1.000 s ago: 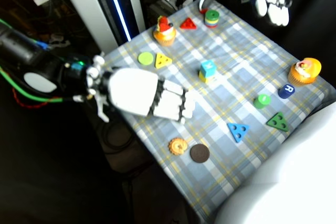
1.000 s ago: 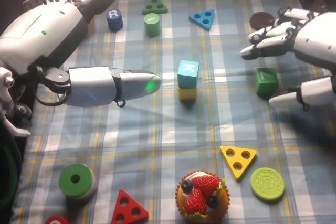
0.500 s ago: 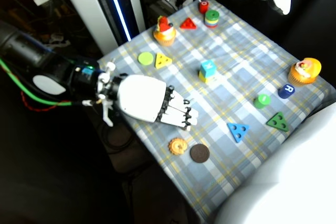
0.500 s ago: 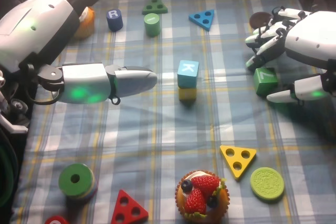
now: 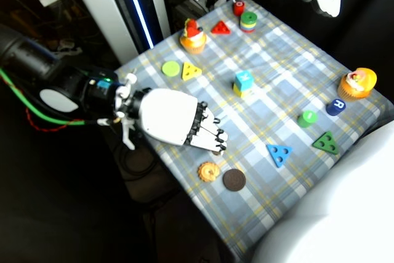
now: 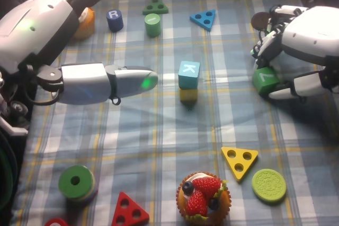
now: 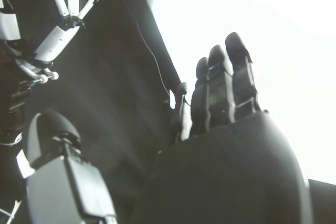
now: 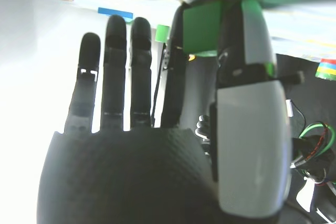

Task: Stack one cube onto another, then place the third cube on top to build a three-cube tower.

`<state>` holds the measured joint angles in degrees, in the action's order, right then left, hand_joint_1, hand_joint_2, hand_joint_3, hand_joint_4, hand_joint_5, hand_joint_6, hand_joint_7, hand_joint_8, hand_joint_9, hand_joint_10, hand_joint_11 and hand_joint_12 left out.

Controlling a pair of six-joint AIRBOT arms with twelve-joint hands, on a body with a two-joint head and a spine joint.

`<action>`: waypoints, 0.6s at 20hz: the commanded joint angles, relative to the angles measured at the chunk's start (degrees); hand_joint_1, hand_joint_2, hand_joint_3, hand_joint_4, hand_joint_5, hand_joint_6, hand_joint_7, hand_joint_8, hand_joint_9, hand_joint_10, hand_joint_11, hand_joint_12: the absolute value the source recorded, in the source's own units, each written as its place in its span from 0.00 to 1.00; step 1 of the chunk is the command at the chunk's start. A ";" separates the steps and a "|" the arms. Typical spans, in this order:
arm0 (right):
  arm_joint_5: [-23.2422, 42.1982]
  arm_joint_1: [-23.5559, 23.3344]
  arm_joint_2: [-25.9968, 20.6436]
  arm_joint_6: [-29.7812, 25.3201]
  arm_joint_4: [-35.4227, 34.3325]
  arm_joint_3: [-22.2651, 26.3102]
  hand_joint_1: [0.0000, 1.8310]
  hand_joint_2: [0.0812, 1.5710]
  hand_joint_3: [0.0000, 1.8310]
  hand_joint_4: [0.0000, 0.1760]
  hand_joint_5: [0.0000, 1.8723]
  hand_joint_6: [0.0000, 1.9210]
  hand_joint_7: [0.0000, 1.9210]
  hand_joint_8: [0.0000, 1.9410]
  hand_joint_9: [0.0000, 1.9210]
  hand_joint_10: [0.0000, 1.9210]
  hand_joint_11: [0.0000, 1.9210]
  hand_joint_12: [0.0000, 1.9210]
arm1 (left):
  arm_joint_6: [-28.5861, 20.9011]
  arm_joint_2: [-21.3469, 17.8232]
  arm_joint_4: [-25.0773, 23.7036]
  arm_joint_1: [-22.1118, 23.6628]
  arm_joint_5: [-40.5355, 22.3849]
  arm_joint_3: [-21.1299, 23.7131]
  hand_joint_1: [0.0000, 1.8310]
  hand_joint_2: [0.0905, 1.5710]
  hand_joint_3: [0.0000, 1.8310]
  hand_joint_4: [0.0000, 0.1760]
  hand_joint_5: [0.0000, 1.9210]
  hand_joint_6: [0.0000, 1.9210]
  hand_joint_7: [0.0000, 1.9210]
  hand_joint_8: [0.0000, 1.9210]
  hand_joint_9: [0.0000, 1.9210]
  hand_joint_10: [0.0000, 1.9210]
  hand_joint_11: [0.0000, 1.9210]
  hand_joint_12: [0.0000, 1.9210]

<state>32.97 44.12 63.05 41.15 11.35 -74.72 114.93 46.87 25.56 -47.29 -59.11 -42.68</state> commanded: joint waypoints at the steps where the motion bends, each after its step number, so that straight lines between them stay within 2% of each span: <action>1: 6.87 -1.81 -0.22 -2.16 1.28 0.26 0.64 0.66 0.00 0.00 0.58 0.43 0.45 0.01 0.39 0.02 0.08 0.60 | -0.37 -0.40 -1.49 0.30 -6.67 0.22 0.32 0.47 0.00 1.00 0.04 0.00 0.09 0.00 0.10 0.00 0.00 0.32; 2: 7.79 -3.61 -0.28 -5.79 5.24 0.15 0.65 0.65 0.00 0.00 0.59 0.40 0.45 0.01 0.39 0.01 0.08 0.59 | -0.37 -0.70 -1.14 0.09 -6.37 0.19 0.32 0.47 0.00 1.00 0.04 0.00 0.09 0.00 0.10 0.00 0.00 0.32; 4: 9.47 -6.10 -0.12 -10.45 10.06 -0.45 0.63 0.65 0.00 0.00 0.59 0.41 0.44 0.00 0.36 0.00 0.01 0.65 | -0.37 -1.02 -0.50 -0.18 -5.61 -0.03 0.34 0.47 0.00 1.00 0.03 0.00 0.09 0.00 0.10 0.00 0.00 0.34; 6: 10.97 -8.83 0.48 -14.49 14.26 -1.16 0.62 0.66 0.00 0.00 0.58 0.42 0.43 0.00 0.36 0.00 0.01 0.64 | -0.37 -1.18 0.00 -0.33 -4.80 -0.38 0.33 0.48 0.00 1.00 0.03 0.00 0.09 0.00 0.09 0.00 0.00 0.31; 7: 11.31 -9.96 0.54 -15.79 15.78 -1.44 0.62 0.67 0.00 0.00 0.57 0.45 0.40 0.00 0.33 0.00 0.00 0.58 | -0.37 -1.22 0.23 -0.36 -4.58 -0.53 0.34 0.48 0.00 1.00 0.04 0.00 0.09 0.00 0.09 0.00 0.00 0.31; 9: 11.63 -13.10 1.18 -17.70 19.20 -1.99 0.64 0.67 0.00 0.00 0.57 0.44 0.40 0.00 0.33 0.00 0.04 0.55 | -0.36 -1.37 1.53 -0.71 -4.47 -0.91 0.34 0.48 0.00 1.00 0.04 0.00 0.08 0.00 0.08 0.00 0.00 0.26; 11: 11.69 -14.87 2.85 -18.75 21.61 -2.74 0.64 0.67 0.00 0.00 0.57 0.44 0.41 0.00 0.33 0.00 0.04 0.56 | -0.36 -1.45 2.79 -1.10 -4.97 -1.09 0.36 0.48 0.00 1.00 0.05 0.00 0.08 0.00 0.08 0.00 0.00 0.21; 12: 11.69 -15.58 3.83 -19.28 22.63 -3.24 0.64 0.66 0.00 0.00 0.58 0.41 0.41 0.00 0.33 0.00 0.04 0.57 | -0.36 -1.45 3.23 -1.13 -4.96 -1.27 0.38 0.48 0.00 1.00 0.06 0.00 0.08 0.00 0.07 0.00 0.00 0.22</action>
<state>38.92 29.10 66.98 22.13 36.16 -78.26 114.91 45.82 30.96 -48.86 -57.45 -43.68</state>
